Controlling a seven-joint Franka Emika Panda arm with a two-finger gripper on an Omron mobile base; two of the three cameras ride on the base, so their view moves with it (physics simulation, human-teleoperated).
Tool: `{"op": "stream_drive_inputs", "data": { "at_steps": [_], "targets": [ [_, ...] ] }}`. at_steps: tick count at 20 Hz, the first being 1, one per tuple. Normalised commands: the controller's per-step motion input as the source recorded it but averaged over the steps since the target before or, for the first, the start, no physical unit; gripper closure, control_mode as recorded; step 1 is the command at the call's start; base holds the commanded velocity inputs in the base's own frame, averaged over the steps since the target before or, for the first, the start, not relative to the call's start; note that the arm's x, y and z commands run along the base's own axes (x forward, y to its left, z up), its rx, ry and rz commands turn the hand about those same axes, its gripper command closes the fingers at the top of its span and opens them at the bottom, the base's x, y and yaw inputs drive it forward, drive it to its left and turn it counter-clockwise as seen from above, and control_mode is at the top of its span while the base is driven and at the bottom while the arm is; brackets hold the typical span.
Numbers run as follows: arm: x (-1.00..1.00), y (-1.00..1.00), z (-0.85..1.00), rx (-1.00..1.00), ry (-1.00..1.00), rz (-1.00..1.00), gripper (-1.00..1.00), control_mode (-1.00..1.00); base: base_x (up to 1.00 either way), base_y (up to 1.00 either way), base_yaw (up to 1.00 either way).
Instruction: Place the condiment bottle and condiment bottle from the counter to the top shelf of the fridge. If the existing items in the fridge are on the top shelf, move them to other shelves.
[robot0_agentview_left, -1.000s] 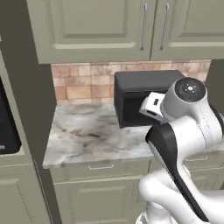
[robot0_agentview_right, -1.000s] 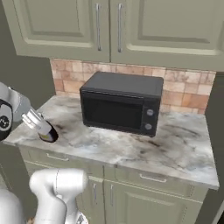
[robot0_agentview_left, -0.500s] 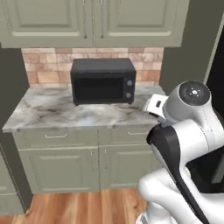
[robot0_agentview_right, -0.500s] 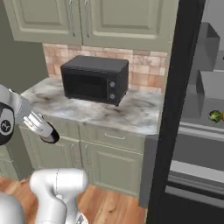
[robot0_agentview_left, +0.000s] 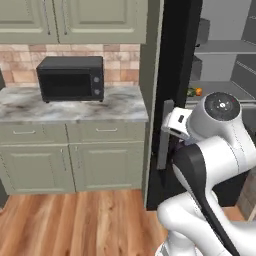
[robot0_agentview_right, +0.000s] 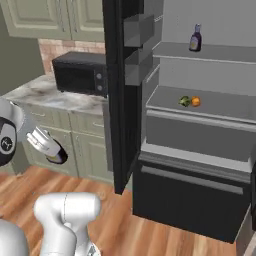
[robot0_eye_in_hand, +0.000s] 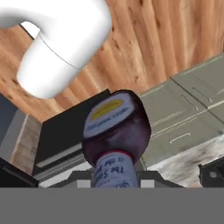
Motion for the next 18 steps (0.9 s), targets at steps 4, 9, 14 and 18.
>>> {"op": "stream_drive_inputs", "data": {
  "at_steps": [4, 9, 14, 18],
  "targets": [
    [0.0, 0.0, 0.0, 0.0, 0.0, 0.0, 1.0, 1.0, -0.79, -1.0, 0.0],
    [0.0, 0.0, 0.0, 0.0, 0.0, 0.0, 1.0, 1.0, 0.43, -1.0, -0.13],
    [0.0, 0.0, 0.0, 0.0, 0.0, 0.0, 1.0, 1.0, 0.99, -0.39, -0.15],
    [0.0, 0.0, 0.0, 0.0, 0.0, 0.0, 1.0, 1.0, 0.98, -0.01, -0.15]
  ]
}}
